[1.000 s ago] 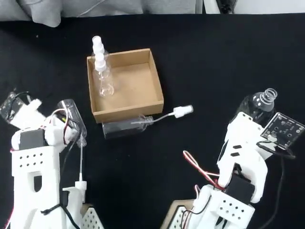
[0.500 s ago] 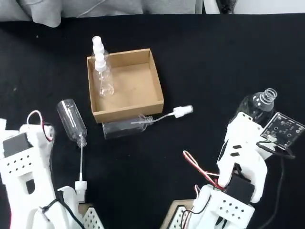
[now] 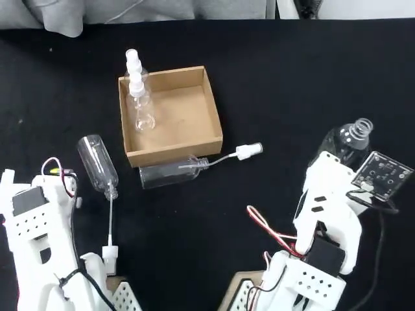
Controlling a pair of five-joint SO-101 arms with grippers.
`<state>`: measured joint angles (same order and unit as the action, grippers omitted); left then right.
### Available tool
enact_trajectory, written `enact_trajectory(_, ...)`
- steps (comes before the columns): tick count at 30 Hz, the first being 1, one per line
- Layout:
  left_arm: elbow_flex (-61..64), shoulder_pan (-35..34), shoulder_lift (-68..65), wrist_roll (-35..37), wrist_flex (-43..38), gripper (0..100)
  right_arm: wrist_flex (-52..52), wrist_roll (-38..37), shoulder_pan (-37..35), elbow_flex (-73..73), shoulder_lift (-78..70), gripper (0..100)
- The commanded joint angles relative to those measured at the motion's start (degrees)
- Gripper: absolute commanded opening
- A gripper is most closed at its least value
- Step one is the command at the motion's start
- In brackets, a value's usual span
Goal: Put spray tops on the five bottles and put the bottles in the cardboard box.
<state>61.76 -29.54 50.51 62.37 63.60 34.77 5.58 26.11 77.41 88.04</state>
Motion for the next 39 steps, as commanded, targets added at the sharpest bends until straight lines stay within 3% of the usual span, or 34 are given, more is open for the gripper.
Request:
enact_trajectory(1,-0.7,-0.7,0.4,0.4,-1.1,21,-1.8,-0.6,-1.8,0.2,1.2,7.2)
enact_trajectory(10,-1.1,-1.9,0.5,0.4,-1.1,26,-1.8,-0.6,-1.8,0.4,1.2,7.2)
enact_trajectory(15,-3.6,-4.4,0.5,0.1,0.9,24,-1.8,-0.6,-1.9,0.4,1.2,7.2)
enact_trajectory(20,-8.3,-4.6,0.2,-6.7,6.7,23,-1.8,-0.6,-1.9,0.5,1.2,7.2)
enact_trajectory(39,-16.7,-4.2,-0.2,-6.9,10.0,23,-1.8,-0.6,-2.0,0.5,1.2,7.4)
